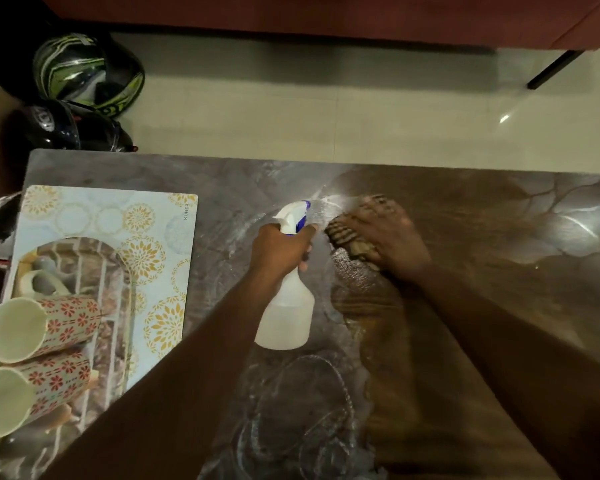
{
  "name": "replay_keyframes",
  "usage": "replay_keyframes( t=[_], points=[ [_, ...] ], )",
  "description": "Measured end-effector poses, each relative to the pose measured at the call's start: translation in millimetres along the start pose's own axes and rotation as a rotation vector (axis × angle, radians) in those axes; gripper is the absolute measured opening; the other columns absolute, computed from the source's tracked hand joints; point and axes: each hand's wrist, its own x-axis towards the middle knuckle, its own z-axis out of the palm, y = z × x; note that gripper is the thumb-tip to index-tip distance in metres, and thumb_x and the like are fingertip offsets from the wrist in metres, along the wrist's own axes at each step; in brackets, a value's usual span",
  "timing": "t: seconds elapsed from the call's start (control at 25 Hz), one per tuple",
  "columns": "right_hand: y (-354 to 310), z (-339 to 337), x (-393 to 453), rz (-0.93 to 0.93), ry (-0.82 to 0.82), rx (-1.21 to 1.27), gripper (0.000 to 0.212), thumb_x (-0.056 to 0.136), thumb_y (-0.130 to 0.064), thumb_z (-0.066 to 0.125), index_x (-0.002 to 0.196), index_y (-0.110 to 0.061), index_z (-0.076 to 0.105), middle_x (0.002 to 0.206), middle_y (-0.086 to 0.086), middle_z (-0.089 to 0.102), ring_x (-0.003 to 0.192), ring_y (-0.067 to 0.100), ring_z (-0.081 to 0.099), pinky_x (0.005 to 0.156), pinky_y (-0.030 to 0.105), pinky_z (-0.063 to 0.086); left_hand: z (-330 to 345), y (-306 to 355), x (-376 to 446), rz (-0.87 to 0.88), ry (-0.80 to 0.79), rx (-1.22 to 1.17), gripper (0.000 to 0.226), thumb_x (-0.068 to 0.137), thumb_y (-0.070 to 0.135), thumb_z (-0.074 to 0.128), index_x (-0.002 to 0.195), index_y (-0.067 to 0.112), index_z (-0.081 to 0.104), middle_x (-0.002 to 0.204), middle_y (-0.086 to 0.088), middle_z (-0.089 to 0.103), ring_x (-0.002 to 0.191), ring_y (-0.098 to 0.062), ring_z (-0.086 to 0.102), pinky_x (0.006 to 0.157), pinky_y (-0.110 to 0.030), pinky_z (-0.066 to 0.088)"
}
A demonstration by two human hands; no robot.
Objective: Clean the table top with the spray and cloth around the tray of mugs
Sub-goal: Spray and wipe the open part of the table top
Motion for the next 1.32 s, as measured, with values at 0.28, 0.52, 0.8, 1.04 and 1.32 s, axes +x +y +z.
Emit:
replay_keyframes(
  t=[0.28, 0.52, 0.8, 1.04, 1.32],
  points=[
    [-99.3, 8.0, 93.8, 0.187, 0.01, 0.199, 0.062, 0.087, -0.043, 0.028, 0.139, -0.014, 0.044, 0.146, 0.012, 0.041, 0.139, 0.034, 0.029, 0.114, 0.052, 0.015, -42.2, -7.0, 12.4, 0.041, 0.08, 0.031, 0.02, 0.087, 0.035, 0.069, 0.099, 0.019, 0.067, 0.067, -0.002, 0.067, 0.038, -0.012, 0.057, 0.043, -0.022, 0.049],
    [-87.8, 1.0, 97.2, 0.528, 0.039, 0.136, 0.055, 0.089, -0.039, 0.045, 0.142, -0.027, 0.038, 0.149, 0.004, 0.038, 0.141, 0.029, 0.023, 0.113, 0.053, 0.01, -64.5, -20.4, -12.2, 0.015, 0.106, -0.003, 0.018, 0.086, 0.031, 0.069, 0.071, 0.023, 0.062, 0.059, -0.008, 0.064, 0.037, -0.017, 0.054, 0.053, -0.028, 0.048],
    [-101.6, 20.9, 47.3, 0.093, 0.043, 0.079, 0.053, 0.087, -0.034, 0.047, 0.139, -0.025, 0.042, 0.144, 0.004, 0.045, 0.137, 0.03, 0.032, 0.109, 0.055, 0.026, -77.8, -36.2, -26.6, -0.038, 0.035, 0.002, 0.034, 0.088, 0.035, 0.069, 0.112, 0.012, 0.065, 0.065, -0.005, 0.065, 0.037, -0.011, 0.053, 0.047, -0.023, 0.048],
    [-172.7, 22.9, 12.0, -0.015, -0.026, 0.093, 0.057, 0.088, -0.032, 0.048, 0.143, -0.022, 0.036, 0.148, 0.006, 0.04, 0.139, 0.032, 0.028, 0.111, 0.057, 0.022, -68.0, -67.1, -51.0, -0.068, 0.08, -0.055, 0.039, 0.085, 0.039, 0.07, 0.112, 0.011, 0.068, 0.067, -0.006, 0.069, 0.041, -0.015, 0.058, 0.052, -0.033, 0.054],
    [-165.0, 17.5, -5.8, 0.494, -0.018, 0.11, 0.062, 0.084, -0.033, 0.054, 0.143, -0.024, 0.034, 0.149, 0.005, 0.038, 0.141, 0.03, 0.023, 0.111, 0.055, 0.013, -65.4, -102.3, -78.2, -0.082, 0.055, -0.031, 0.035, 0.081, 0.043, 0.072, 0.106, 0.018, 0.07, 0.07, -0.01, 0.071, 0.046, -0.018, 0.059, 0.052, -0.03, 0.051]
  ],
)
